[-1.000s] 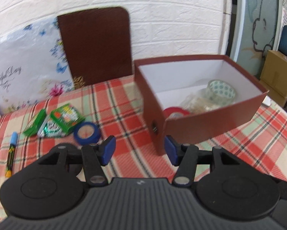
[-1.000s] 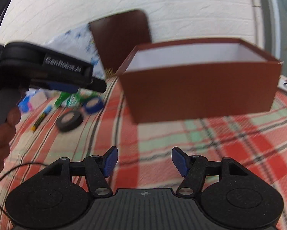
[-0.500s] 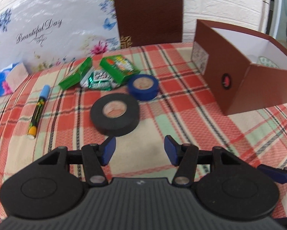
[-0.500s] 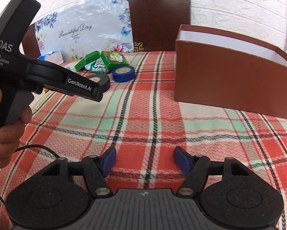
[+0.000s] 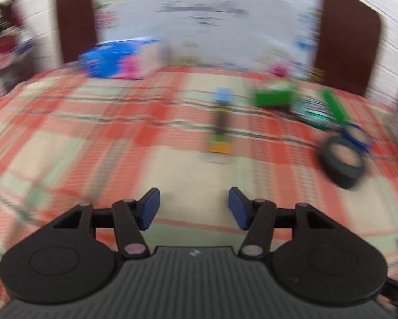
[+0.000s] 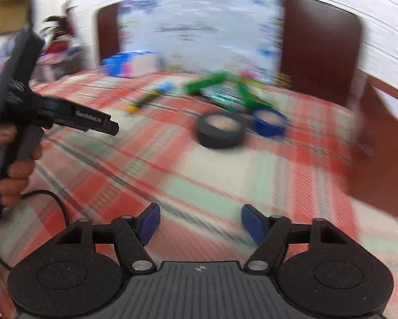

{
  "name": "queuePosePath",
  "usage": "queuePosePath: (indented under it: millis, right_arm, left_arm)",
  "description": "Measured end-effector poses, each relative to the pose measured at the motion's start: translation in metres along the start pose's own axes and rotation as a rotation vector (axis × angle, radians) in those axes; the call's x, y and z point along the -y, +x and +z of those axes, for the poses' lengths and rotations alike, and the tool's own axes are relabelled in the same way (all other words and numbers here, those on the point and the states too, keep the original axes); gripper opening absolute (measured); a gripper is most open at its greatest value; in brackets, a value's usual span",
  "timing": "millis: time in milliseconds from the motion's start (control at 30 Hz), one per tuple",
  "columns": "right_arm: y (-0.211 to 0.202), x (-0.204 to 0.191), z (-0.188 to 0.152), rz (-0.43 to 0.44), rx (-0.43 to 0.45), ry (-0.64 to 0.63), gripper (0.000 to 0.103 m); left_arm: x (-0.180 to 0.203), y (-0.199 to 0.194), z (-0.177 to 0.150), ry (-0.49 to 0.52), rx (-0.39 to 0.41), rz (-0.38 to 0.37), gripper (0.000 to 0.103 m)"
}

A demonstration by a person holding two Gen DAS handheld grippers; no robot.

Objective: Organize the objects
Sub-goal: 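Move the left gripper back toward the blue-capped marker, then grasp the blue-capped marker with the left gripper and lift it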

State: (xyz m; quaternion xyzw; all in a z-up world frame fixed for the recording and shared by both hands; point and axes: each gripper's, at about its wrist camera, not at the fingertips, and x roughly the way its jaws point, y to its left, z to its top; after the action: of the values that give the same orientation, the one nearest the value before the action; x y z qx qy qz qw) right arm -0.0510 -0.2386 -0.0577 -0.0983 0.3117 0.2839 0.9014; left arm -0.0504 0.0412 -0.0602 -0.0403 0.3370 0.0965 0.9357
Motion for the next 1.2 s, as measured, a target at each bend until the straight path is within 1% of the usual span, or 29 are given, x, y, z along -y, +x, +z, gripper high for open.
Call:
queuePosePath:
  millis: [33,67,100,133,167,200,233,267,300,367,400,433,467,500,567,667,733,800,867,967,1000,1033,1100,1133,1200]
  right_arm:
    - [0.008,-0.009,0.014,0.03,0.012,-0.005,0.061]
    - [0.017,-0.018,0.029,0.052,0.031,-0.002,0.061]
    - [0.028,-0.024,0.045,0.069,0.054,0.01,0.061]
    - [0.04,-0.029,0.062,0.086,0.072,0.029,0.061]
    - [0.053,-0.034,0.079,0.103,0.083,0.049,0.061]
    - [0.066,-0.038,0.093,0.116,0.087,0.061,0.061]
    - [0.079,-0.043,0.106,0.114,0.081,0.065,0.058]
    - [0.095,-0.047,0.117,0.099,0.061,0.064,0.051]
    - [0.11,-0.05,0.124,0.082,0.029,0.066,0.049]
    - [0.14,-0.053,0.129,0.059,-0.039,0.074,0.036]
    - [0.143,-0.051,0.127,0.084,-0.024,0.087,0.035]
    - [0.146,-0.052,0.125,0.091,-0.042,0.079,0.02]
    - [0.148,-0.052,0.121,0.074,-0.055,0.065,0.017]
    - [0.141,-0.054,0.115,0.074,-0.044,0.044,0.016]
    - [0.125,-0.054,0.099,0.099,-0.041,-0.002,0.016]
    - [0.087,-0.044,0.067,0.12,-0.044,-0.025,0.016]
    - [0.056,-0.033,0.042,0.118,-0.044,-0.011,0.016]
    - [0.025,-0.017,0.017,0.105,-0.048,0.026,0.016]
    - [-0.005,0.004,-0.009,0.079,-0.052,0.099,0.015]
    - [-0.04,0.033,-0.039,0.005,-0.04,0.209,0.015]
    - [-0.049,0.04,-0.046,-0.026,-0.033,0.239,0.015]
    - [-0.058,0.047,-0.052,-0.061,-0.026,0.258,0.015]
    - [-0.073,0.057,-0.064,-0.132,-0.012,0.289,0.015]
    - [-0.078,0.064,-0.07,-0.152,-0.006,0.314,0.015]
    - [-0.087,0.079,-0.08,-0.142,0.009,0.379,0.015]
  left_arm:
    - [-0.018,0.005,-0.001,-0.027,0.029,0.054,0.061]
    - [-0.033,0.008,-0.003,-0.054,0.063,0.088,0.061]
    - [-0.049,0.01,-0.004,-0.108,0.09,0.071,0.061]
    - [-0.064,0.008,-0.005,-0.181,0.121,0.019,0.061]
    - [-0.072,0.007,-0.007,-0.228,0.143,-0.01,0.061]
    - [-0.075,0.008,-0.007,-0.245,0.152,-0.014,0.061]
    - [-0.073,0.009,-0.007,-0.243,0.162,-0.01,0.061]
    - [-0.071,0.009,-0.007,-0.236,0.166,-0.006,0.061]
    - [-0.069,0.01,-0.006,-0.232,0.167,-0.008,0.061]
    - [-0.07,0.011,-0.005,-0.24,0.168,-0.016,0.061]
    - [-0.07,0.012,-0.004,-0.242,0.17,-0.018,0.061]
    - [-0.071,0.011,-0.005,-0.242,0.171,-0.018,0.061]
    - [-0.071,0.011,-0.005,-0.242,0.171,-0.019,0.061]
    - [-0.071,0.011,-0.005,-0.243,0.171,-0.021,0.061]
    - [-0.073,0.011,-0.006,-0.245,0.171,-0.025,0.061]
    - [-0.072,0.012,-0.006,-0.241,0.17,-0.023,0.061]
    - [-0.071,0.012,-0.005,-0.232,0.165,-0.021,0.062]
    - [-0.067,0.013,-0.004,-0.211,0.158,-0.016,0.065]
    - [-0.061,0.013,-0.003,-0.174,0.145,0.001,0.067]
    - [-0.038,0.011,0.002,-0.057,0.099,0.042,0.066]
    - [-0.028,0.007,0.002,-0.031,0.082,0.029,0.066]
    - [-0.017,0.001,0.001,-0.021,0.062,-0.008,0.066]
    - [0.013,-0.02,-0.001,-0.006,0.037,-0.137,0.066]
    - [0.032,-0.033,-0.003,0.013,0.033,-0.202,0.066]
    - [0.071,-0.055,-0.006,0.059,0.005,-0.353,0.066]
